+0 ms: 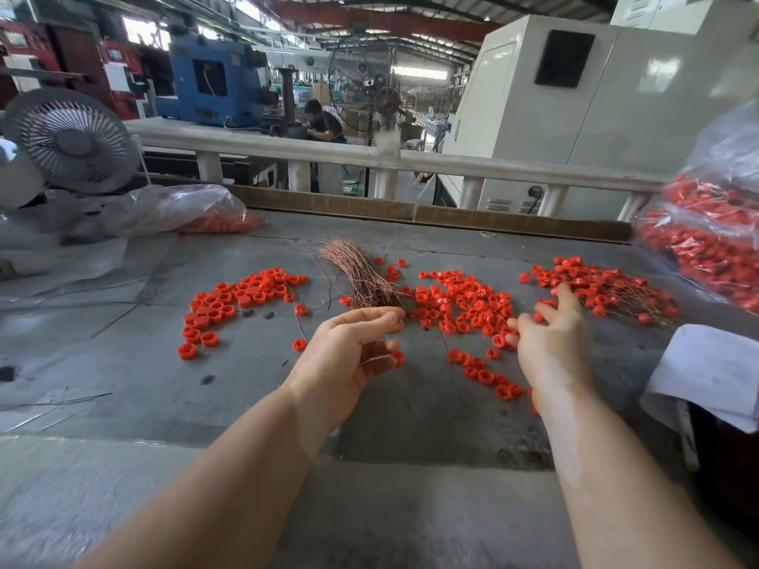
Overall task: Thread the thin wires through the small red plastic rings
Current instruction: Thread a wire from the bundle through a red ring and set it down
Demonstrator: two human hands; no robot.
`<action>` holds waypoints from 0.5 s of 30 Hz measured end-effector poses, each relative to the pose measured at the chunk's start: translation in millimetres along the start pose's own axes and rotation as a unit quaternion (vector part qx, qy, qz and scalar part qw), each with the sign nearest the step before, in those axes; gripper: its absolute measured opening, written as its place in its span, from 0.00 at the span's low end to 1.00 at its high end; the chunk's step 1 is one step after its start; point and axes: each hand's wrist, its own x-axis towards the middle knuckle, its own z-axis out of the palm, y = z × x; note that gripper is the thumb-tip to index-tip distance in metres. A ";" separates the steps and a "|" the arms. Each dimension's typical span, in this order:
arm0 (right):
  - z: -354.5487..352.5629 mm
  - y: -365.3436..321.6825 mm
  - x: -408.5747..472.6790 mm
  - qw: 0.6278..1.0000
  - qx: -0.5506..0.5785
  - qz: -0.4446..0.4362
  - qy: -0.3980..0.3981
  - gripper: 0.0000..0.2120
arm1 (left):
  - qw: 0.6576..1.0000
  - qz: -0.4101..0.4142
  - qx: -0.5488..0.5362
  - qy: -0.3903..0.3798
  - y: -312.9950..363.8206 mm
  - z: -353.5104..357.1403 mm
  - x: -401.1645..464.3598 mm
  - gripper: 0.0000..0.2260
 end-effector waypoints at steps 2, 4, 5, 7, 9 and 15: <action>0.2 -1.2 -3.1 0.998 -0.031 -0.045 0.003 0.26 | 1.000 0.013 0.002 0.013 -0.1 0.4 -0.3 0.06; 1.4 -3.6 -7.2 0.995 -0.051 -0.091 -0.002 0.21 | 0.998 0.048 0.022 0.046 0.3 -1.3 0.9 0.07; 2.3 -5.0 -9.8 0.992 -0.063 -0.113 -0.010 0.19 | 0.994 0.072 0.034 0.070 0.6 -3.3 2.0 0.08; 4.6 -7.8 -15.5 0.984 -0.092 -0.152 -0.025 0.15 | 0.984 0.115 0.048 0.124 1.8 -8.4 5.1 0.08; 7.6 -10.3 -22.3 0.975 -0.119 -0.185 -0.044 0.12 | 0.969 0.140 0.066 0.191 2.2 -15.5 10.1 0.08; 15.8 -13.0 -35.7 0.943 -0.179 -0.259 -0.112 0.10 | 0.930 0.155 0.184 0.276 -2.2 -27.6 21.4 0.12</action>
